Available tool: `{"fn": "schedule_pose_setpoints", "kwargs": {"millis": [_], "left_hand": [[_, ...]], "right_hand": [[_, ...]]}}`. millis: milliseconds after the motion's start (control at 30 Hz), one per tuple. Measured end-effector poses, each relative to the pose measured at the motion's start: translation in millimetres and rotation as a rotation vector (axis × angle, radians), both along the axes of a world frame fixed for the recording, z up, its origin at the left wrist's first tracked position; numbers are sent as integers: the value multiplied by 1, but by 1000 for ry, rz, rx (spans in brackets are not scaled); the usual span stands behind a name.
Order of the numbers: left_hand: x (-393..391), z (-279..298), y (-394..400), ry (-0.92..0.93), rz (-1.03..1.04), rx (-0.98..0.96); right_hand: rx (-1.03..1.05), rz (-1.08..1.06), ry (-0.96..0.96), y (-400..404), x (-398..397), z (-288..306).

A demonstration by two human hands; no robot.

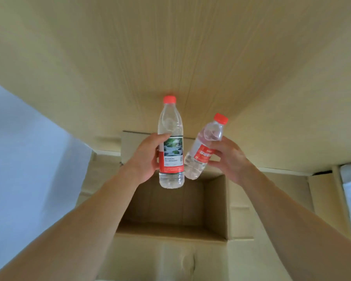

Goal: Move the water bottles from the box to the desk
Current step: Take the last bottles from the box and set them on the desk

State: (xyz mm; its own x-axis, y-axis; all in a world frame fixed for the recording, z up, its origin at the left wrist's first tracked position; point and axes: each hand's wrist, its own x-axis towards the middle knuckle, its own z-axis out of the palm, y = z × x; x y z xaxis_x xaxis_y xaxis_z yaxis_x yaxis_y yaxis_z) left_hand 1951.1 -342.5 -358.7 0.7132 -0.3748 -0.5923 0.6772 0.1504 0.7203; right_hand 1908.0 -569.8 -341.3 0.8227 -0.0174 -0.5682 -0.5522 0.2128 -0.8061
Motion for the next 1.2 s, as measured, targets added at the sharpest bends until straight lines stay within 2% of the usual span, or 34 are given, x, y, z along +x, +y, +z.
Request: {"fn": "schedule_pose_setpoints", "kwargs": {"millis": [200, 433, 567, 667, 867, 1200], "left_hand": [[-15, 121, -12, -93, -85, -27], [-48, 202, -35, -59, -144, -81], [-60, 221, -56, -151, -190, 30], [-69, 231, -74, -145, -214, 79], [-84, 237, -114, -109, -285, 14], [-121, 230, -142, -52, -629, -18]], "right_hand": [[74, -155, -31, -4, -20, 105], [128, -232, -64, -18, -63, 163], [136, -270, -85, -27, -83, 185], [123, -303, -77, -35, -98, 198], [87, -376, -64, -55, -139, 209], [114, -593, -19, -46, -224, 221]]}}
